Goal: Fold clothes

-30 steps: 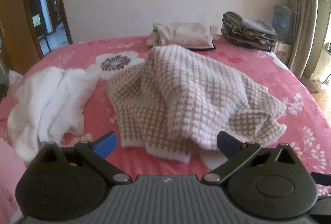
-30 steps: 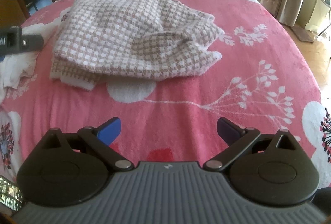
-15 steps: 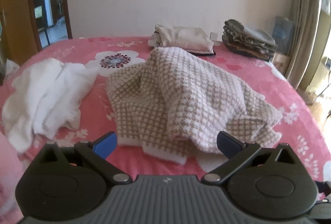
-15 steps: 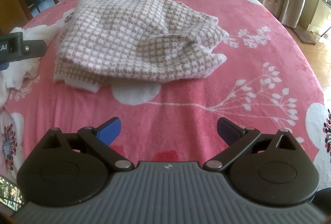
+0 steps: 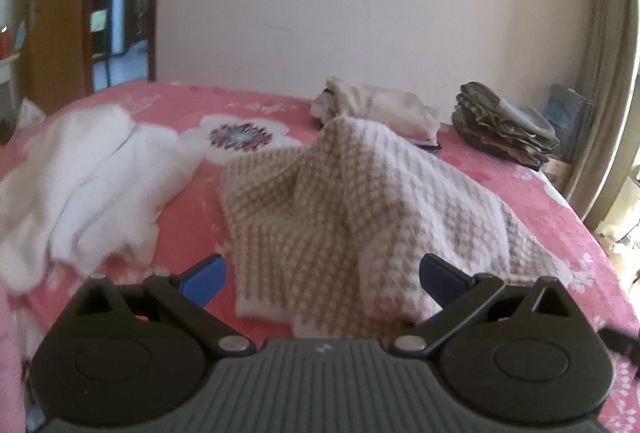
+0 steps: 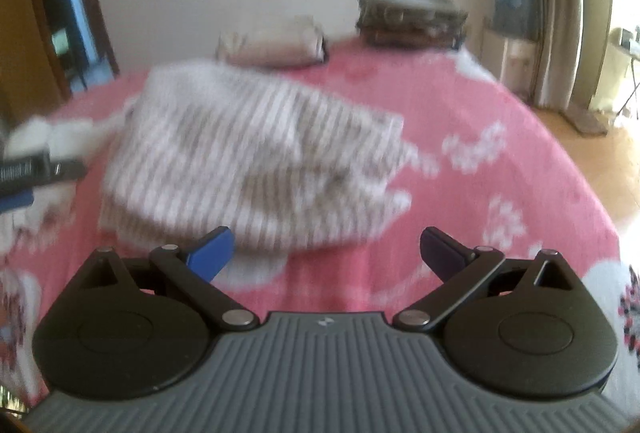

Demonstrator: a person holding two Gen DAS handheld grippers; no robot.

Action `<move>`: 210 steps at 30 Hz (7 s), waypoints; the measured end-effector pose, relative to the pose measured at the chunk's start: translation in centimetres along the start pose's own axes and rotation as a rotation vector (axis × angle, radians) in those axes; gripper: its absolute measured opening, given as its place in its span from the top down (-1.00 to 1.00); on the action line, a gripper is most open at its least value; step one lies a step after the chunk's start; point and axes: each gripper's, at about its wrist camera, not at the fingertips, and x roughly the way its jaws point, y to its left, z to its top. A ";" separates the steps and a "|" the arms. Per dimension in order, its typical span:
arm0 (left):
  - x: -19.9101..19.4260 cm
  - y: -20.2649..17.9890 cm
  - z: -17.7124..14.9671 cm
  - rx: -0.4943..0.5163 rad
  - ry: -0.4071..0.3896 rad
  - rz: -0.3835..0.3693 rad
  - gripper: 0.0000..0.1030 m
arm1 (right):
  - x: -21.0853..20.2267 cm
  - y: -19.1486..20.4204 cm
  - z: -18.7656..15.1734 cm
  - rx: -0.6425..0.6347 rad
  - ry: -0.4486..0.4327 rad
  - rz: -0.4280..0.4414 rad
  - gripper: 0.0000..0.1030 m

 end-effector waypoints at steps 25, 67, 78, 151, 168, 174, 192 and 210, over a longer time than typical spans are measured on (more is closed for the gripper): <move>9.3 -2.6 -2.9 -0.108 0.147 -0.237 -0.15 | 23.1 1.3 18.0 0.072 0.165 0.536 -0.25; 4.4 3.8 -5.2 0.093 0.190 0.058 -0.66 | 10.4 13.7 0.6 -0.839 -0.189 0.176 0.15; 8.4 -2.3 -7.7 0.510 0.124 0.054 -0.76 | 11.7 0.3 14.0 -0.170 -0.237 0.147 0.87; 9.2 -0.9 -1.7 0.388 -0.072 0.184 0.74 | 10.0 10.6 3.3 -0.639 -0.334 0.275 0.86; -15.1 -7.7 3.8 0.627 -0.500 0.007 0.87 | -9.5 3.5 5.4 -0.469 -0.655 0.185 0.86; -23.1 -11.2 3.1 0.722 -0.628 -0.051 0.87 | -18.0 -1.2 5.7 -0.355 -0.754 0.205 0.86; -23.4 -12.9 7.5 0.625 -0.490 -0.197 0.58 | -23.3 -8.9 9.3 -0.113 -0.741 0.372 0.86; -7.5 -9.6 3.7 0.483 -0.177 -0.179 -0.65 | 7.3 -6.2 13.2 0.009 -0.151 0.344 0.85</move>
